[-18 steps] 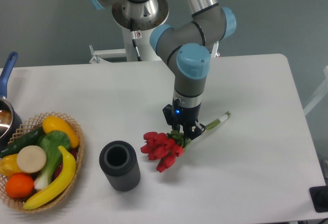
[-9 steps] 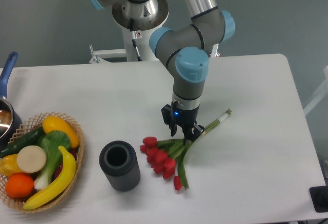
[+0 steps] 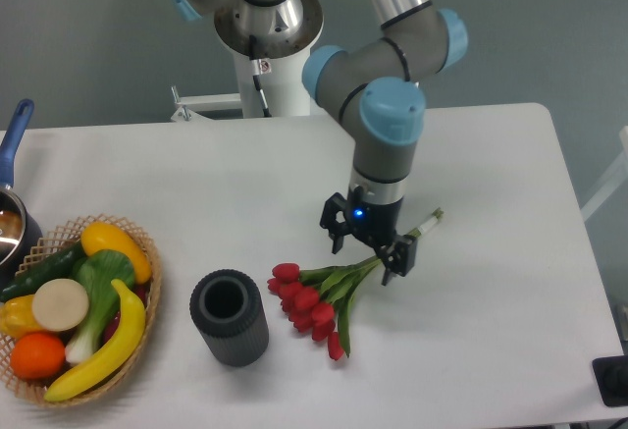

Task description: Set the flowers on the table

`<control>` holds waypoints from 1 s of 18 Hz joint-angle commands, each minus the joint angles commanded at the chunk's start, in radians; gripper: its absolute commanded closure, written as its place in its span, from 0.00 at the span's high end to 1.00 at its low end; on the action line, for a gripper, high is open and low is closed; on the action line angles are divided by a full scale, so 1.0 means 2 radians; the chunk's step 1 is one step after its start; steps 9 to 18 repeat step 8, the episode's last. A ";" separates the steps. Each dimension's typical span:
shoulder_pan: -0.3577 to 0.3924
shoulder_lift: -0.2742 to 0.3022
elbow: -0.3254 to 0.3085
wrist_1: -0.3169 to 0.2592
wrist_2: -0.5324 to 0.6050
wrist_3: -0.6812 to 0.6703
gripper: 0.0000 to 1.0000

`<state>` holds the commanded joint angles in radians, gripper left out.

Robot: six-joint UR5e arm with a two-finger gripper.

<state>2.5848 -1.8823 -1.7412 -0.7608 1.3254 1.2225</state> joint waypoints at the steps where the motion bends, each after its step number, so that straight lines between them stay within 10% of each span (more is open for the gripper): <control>1: 0.000 0.002 0.008 -0.001 0.000 0.006 1.00; 18: 0.002 0.007 0.008 -0.010 0.000 0.051 1.00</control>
